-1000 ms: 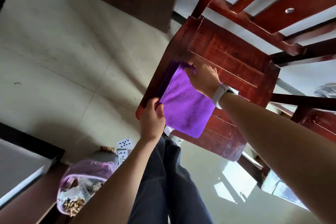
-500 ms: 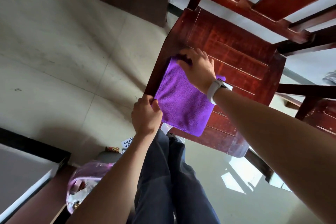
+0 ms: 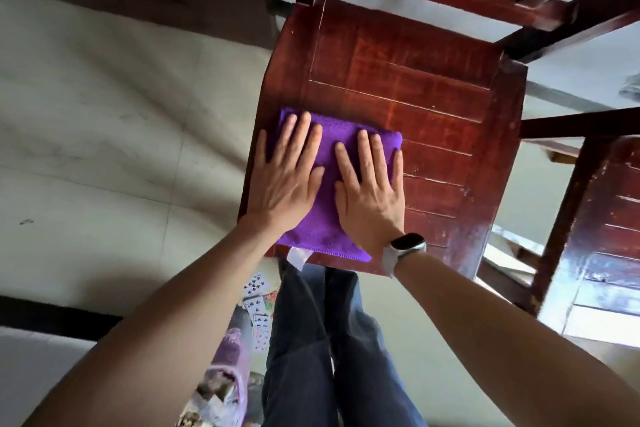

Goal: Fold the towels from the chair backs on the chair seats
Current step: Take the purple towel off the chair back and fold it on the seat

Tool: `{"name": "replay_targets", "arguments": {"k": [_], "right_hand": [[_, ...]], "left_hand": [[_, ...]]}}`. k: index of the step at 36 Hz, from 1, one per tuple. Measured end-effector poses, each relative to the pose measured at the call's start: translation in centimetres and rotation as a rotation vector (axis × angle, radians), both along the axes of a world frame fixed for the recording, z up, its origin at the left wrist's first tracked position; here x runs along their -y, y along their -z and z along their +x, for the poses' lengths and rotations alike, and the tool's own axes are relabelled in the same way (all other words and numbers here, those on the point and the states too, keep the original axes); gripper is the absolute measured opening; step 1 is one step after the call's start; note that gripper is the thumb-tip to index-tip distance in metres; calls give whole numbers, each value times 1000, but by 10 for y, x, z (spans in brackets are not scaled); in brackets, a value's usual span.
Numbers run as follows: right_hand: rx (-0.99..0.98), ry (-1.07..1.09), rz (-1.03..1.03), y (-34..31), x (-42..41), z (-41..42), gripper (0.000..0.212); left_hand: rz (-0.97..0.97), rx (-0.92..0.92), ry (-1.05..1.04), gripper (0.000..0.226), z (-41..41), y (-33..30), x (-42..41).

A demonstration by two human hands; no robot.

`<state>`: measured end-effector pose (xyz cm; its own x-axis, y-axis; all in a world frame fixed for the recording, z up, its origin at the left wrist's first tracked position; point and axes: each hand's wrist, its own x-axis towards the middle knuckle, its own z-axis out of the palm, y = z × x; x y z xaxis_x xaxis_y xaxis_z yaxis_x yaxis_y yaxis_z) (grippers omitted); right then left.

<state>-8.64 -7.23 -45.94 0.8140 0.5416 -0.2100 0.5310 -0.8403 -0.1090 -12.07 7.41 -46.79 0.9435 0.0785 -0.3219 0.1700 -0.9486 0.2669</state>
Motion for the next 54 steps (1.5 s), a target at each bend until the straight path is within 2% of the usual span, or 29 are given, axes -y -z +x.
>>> {"name": "replay_targets", "arguments": {"k": [5, 11, 15, 18, 22, 26, 29, 31, 35, 39, 43, 46, 48, 50, 52, 54], "right_hand": [[35, -19, 28, 17, 6, 1, 53], [-73, -27, 102, 3, 11, 3, 53], [-82, 108, 194, -15, 19, 5, 55], [-112, 173, 150, -18, 22, 15, 56], [-196, 141, 39, -5, 29, 32, 55], [-200, 99, -26, 4, 37, 38, 56], [-193, 120, -6, 0, 36, 33, 57], [-170, 161, 87, -10, 34, 24, 58], [-66, 3, 203, -25, 37, -21, 55], [-118, -134, 78, -22, 49, -65, 56], [-224, -122, 13, -18, 48, -72, 58], [-266, -100, 117, -21, 50, -65, 53], [-283, 4, 275, -26, 55, -62, 46], [-294, 253, 377, -32, 58, -59, 40], [-338, 563, 375, -34, 56, -53, 33], [-496, 750, 260, -33, 52, -47, 36]], "left_hand": [[58, 29, 33, 61, -3, 16, -1], [34, 3, 26, 62, 1, 3, -1], [42, 78, 97, 61, 6, -12, -1], [76, 60, 179, 61, 5, -14, 0], [83, -33, 182, 63, -3, -4, -4], [89, -42, 191, 64, -3, 3, -7], [102, -65, 192, 65, -3, 0, -5], [98, -55, 201, 65, -3, -5, -5], [70, 38, 267, 62, -10, -15, -5], [37, -26, 279, 60, -23, -18, -9], [70, -109, 291, 61, -24, -16, -12], [79, -52, 294, 58, -16, -20, -10], [67, 39, 305, 50, -8, -24, -10], [50, 104, 310, 46, 3, -28, -10], [43, 106, 308, 49, 20, -29, -10], [31, 53, 278, 54, 37, -27, -8]]}}
